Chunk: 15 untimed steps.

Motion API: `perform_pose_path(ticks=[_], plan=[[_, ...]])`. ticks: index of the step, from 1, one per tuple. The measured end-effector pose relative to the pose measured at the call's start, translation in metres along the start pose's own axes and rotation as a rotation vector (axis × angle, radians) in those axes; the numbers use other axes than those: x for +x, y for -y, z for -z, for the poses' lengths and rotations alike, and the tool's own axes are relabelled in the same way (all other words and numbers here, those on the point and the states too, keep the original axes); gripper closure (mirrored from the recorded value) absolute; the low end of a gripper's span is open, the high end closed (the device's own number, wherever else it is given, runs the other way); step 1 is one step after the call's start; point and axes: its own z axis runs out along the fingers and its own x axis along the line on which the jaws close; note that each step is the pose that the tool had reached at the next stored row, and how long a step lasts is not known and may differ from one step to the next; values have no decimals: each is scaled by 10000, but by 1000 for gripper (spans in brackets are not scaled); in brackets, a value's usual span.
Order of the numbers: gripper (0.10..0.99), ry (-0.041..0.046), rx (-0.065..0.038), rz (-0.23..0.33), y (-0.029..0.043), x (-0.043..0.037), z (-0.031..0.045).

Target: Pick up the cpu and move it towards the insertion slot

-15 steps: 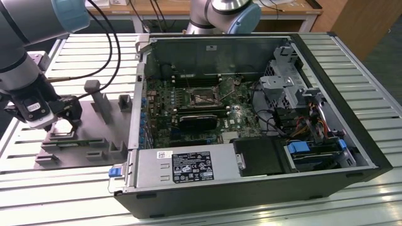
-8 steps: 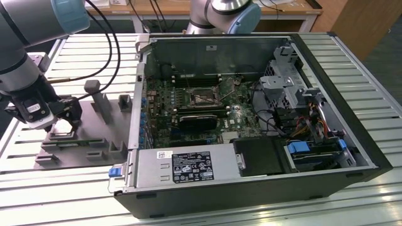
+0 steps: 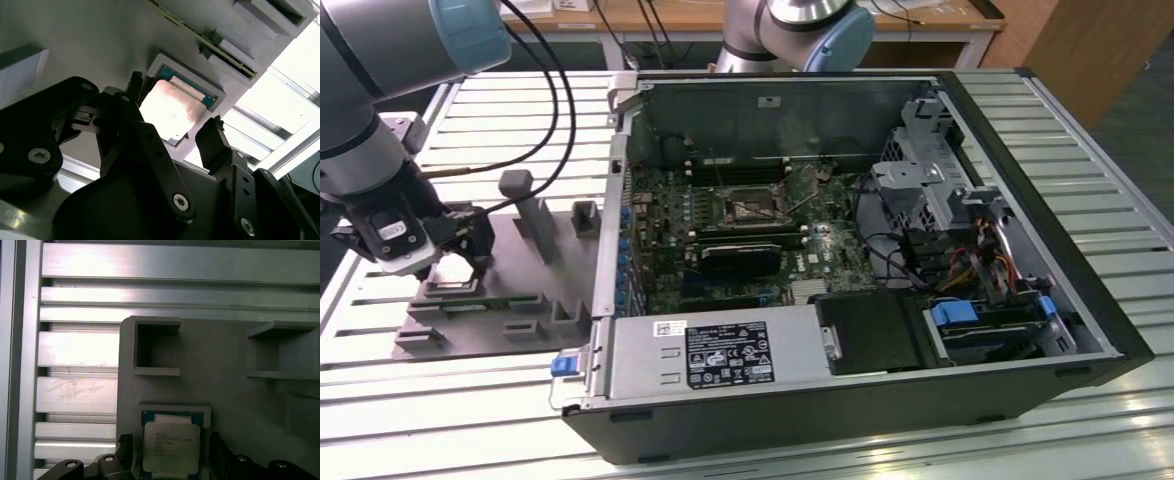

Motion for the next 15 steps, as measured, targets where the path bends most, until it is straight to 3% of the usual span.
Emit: perform_pose_path(ticks=[10,12,15], plan=[[392,-4,2,0,1,0,-16],[522,-5,3,0,1,1,-16],[541,-5,3,0,1,1,-17]])
